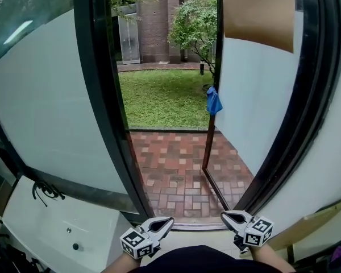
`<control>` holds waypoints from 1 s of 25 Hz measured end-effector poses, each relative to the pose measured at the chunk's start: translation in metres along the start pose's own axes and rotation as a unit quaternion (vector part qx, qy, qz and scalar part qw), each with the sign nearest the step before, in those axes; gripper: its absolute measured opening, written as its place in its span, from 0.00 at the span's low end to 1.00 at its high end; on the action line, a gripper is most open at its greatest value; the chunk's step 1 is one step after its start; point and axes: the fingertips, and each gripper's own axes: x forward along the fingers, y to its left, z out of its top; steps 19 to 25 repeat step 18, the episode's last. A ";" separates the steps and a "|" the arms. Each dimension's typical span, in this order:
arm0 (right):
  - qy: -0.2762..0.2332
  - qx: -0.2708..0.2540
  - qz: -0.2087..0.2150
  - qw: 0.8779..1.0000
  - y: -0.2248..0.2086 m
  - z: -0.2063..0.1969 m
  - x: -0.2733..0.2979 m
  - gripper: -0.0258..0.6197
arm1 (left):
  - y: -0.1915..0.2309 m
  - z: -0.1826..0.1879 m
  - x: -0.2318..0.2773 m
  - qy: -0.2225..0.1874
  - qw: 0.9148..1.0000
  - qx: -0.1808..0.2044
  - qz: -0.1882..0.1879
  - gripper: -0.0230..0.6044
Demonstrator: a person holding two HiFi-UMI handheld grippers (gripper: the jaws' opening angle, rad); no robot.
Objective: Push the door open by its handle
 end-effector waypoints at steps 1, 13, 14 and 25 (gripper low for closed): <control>0.003 -0.002 0.000 1.000 -0.003 -0.001 -0.004 0.04 | -0.001 0.001 0.003 -0.003 1.000 -0.003 0.002 0.04; 0.006 -0.013 0.017 1.000 -0.014 -0.001 -0.012 0.04 | -0.003 0.000 0.016 -0.004 1.000 0.004 0.008 0.04; 0.006 -0.013 0.017 1.000 -0.013 -0.001 -0.012 0.04 | -0.003 0.000 0.015 -0.003 1.000 0.005 0.008 0.04; 0.007 -0.013 0.018 1.000 -0.012 0.001 -0.008 0.04 | 0.000 0.002 0.013 0.001 1.000 0.006 0.010 0.04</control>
